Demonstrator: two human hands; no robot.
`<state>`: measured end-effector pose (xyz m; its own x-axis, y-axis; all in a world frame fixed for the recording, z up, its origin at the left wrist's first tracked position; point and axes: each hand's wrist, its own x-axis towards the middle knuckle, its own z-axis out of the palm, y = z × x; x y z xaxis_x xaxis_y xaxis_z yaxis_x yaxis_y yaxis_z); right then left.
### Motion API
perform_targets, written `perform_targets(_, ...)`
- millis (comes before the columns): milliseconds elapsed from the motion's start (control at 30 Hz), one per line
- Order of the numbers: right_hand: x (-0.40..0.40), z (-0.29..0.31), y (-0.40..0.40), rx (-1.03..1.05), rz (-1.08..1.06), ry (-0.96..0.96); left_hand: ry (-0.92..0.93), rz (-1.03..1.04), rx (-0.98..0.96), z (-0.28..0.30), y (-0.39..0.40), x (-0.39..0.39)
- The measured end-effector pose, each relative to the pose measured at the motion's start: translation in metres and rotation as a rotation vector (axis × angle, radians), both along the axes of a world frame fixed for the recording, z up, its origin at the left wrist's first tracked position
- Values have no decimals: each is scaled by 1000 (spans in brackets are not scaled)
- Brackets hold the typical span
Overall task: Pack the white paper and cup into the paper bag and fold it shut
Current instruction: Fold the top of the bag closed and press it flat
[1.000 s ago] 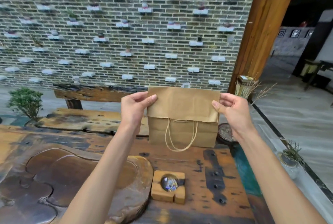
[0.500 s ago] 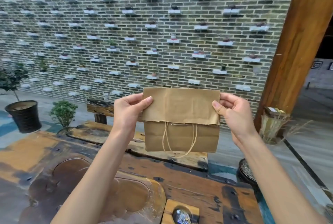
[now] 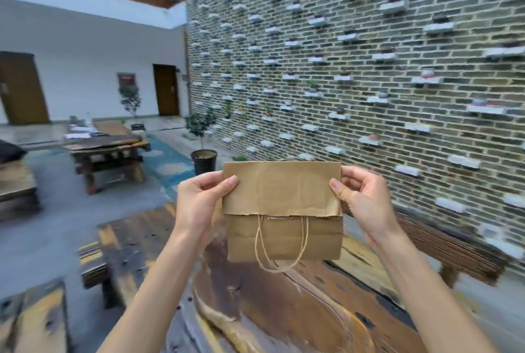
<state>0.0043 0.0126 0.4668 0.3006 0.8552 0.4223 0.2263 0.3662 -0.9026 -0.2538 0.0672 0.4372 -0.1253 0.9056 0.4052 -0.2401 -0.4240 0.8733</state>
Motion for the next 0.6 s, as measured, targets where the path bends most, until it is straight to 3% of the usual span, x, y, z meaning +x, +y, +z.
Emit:
perform_targets(333, -176, 2, 90, 1, 280, 33, 23, 226, 8, -1, 28, -180)
perform_targets(600, -291, -4, 172, 5, 377, 45, 50, 338, 2, 0, 74, -295)
